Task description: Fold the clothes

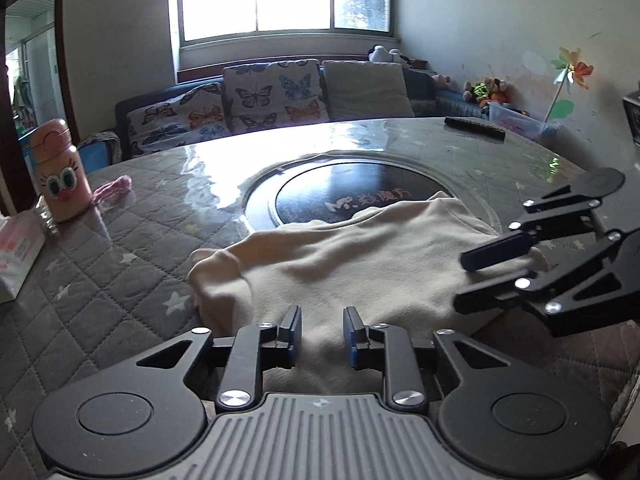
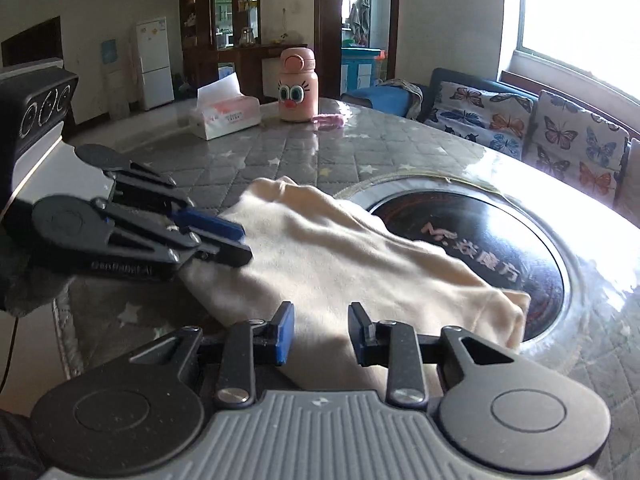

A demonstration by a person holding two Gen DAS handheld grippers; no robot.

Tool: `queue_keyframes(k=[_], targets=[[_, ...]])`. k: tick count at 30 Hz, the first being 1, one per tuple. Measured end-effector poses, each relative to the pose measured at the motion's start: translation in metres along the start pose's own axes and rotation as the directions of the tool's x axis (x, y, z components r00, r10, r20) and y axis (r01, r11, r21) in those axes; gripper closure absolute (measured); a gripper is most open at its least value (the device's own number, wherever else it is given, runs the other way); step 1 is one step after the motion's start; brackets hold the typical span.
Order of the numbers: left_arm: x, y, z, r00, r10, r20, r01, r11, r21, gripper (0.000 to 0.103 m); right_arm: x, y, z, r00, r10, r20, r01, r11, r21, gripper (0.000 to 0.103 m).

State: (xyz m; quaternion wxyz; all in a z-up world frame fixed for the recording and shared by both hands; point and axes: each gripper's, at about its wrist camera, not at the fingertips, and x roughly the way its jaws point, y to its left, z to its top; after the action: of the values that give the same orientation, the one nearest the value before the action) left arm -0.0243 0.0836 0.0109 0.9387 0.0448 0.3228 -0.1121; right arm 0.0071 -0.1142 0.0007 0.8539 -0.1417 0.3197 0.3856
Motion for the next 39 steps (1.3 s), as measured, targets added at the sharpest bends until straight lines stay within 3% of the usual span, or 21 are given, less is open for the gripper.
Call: queue_keyframes(k=[5, 7, 10, 14, 21, 27, 32, 37, 39], targets=[[0.000, 0.005, -0.008, 1.000, 0.007, -0.008, -0.007, 0.999, -0.032, 0.068, -0.006, -0.007, -0.016, 1.000, 0.007, -0.019, -0.006, 0.999, 0.035, 0.066], [-0.002, 0.006, -0.008, 1.000, 0.011, -0.002, -0.011, 0.999, -0.039, 0.059, -0.012, -0.009, -0.016, 1.000, 0.010, -0.007, -0.010, 0.999, 0.045, 0.061], [-0.002, 0.009, -0.008, 1.000, 0.017, 0.002, -0.017, 0.998, -0.056, 0.056, -0.018, -0.012, -0.019, 1.000, 0.011, -0.001, -0.011, 0.998, 0.061, 0.055], [-0.002, 0.011, -0.010, 1.000, 0.023, -0.005, -0.023, 0.997, -0.073, 0.054, -0.015, -0.020, -0.030, 0.999, 0.012, -0.033, -0.008, 0.995, 0.100, 0.054], [-0.006, 0.019, -0.005, 0.999, 0.054, 0.008, -0.053, 0.993, -0.108, 0.048, -0.026, -0.027, -0.026, 1.000, 0.009, 0.006, -0.010, 0.993, 0.122, 0.048], [-0.001, 0.034, -0.006, 0.995, 0.099, -0.016, -0.100, 0.983, -0.152, 0.047, -0.023, -0.038, -0.029, 0.999, 0.030, -0.013, -0.027, 0.987, 0.158, 0.044], [0.004, 0.047, -0.004, 0.988, 0.155, -0.021, -0.156, 0.969, -0.193, 0.036, -0.023, -0.040, -0.021, 0.999, 0.034, 0.021, -0.037, 0.987, 0.154, 0.034], [0.010, 0.062, -0.006, 0.980, 0.194, -0.046, -0.200, 0.951, -0.236, 0.026, -0.013, -0.043, -0.023, 0.999, 0.035, 0.000, -0.035, 0.986, 0.162, 0.032], [0.010, 0.066, -0.007, 0.975, 0.215, -0.050, -0.221, 0.945, -0.242, 0.026, -0.012, -0.043, -0.023, 0.999, 0.037, -0.004, -0.036, 0.987, 0.158, 0.031]])
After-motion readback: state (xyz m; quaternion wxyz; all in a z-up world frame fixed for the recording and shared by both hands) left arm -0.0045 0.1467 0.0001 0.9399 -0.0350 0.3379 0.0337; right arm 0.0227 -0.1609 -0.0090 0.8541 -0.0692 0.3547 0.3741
